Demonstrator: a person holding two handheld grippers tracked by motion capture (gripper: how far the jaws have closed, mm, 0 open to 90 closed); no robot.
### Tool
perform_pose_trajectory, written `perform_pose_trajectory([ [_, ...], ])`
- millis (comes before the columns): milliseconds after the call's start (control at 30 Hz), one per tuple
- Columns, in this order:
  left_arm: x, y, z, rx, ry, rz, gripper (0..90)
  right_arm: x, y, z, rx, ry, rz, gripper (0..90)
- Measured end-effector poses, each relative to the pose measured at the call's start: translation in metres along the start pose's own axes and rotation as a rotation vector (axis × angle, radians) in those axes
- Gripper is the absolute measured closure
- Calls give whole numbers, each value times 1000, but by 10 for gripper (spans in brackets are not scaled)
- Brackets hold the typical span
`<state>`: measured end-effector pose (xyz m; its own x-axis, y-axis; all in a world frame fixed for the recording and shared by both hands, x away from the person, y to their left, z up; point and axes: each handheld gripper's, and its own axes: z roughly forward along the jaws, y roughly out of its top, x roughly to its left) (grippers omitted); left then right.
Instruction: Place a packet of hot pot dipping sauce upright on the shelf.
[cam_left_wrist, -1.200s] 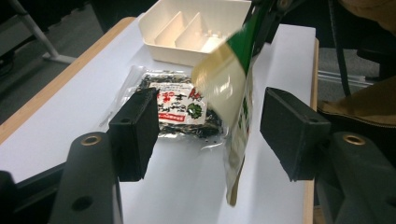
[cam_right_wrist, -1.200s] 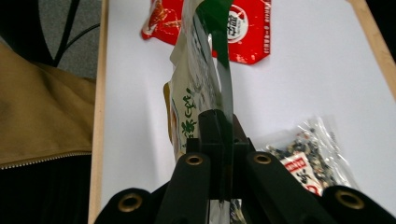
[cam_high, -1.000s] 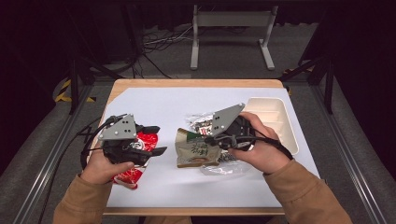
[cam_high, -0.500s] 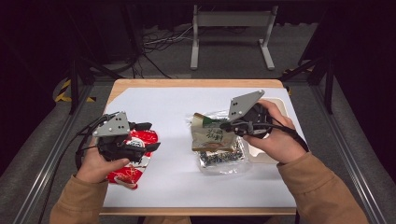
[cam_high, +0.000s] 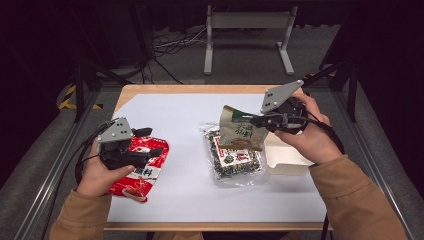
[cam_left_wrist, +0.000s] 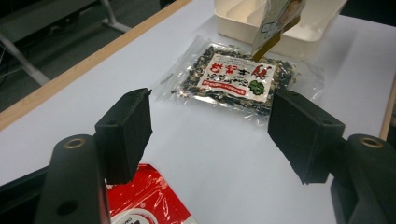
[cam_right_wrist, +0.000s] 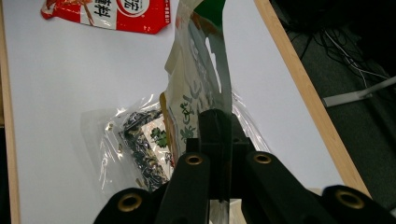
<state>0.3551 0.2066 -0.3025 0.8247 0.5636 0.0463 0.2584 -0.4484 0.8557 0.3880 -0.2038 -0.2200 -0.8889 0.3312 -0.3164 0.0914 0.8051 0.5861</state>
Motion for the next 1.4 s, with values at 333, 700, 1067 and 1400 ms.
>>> perform_pose_trajectory([
  [333, 14, -8, 0, -18, 8, -66, 287, -21, -12, -6, 10, -50, 25, 894],
  [700, 30, -20, 6, 41, 85, -92, 307, -42, -22, -10, 24, -120, 4, 894],
  [1067, 42, -31, 10, 26, 92, -132, 305, -58, -30, -12, 27, -157, 3, 894],
  [1400, 46, -40, 9, 29, 107, -119, 302, -81, -47, -15, 28, -206, 58, 893],
])
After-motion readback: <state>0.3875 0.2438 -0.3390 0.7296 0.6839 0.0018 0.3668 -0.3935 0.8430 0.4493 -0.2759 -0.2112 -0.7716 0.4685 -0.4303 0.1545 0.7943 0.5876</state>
